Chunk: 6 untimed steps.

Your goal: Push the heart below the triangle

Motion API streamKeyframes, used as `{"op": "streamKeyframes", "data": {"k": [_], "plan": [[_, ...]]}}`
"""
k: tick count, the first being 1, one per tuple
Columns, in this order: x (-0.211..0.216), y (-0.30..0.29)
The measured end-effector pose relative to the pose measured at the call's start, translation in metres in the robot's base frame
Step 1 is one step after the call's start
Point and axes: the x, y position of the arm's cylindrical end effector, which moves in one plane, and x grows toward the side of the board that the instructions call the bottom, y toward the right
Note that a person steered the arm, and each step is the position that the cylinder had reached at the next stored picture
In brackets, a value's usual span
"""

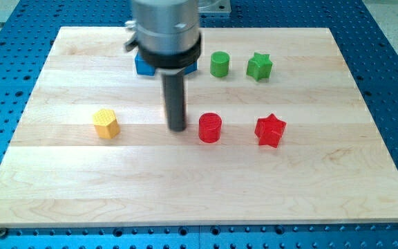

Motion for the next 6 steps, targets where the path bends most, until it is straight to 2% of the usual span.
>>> {"op": "streamKeyframes", "data": {"k": [1, 2, 3, 4, 5, 6], "plan": [[-0.039, 0.053], [-0.007, -0.002], [-0.003, -0.014], [-0.027, -0.036], [-0.032, -0.070], [-0.053, -0.067]]}}
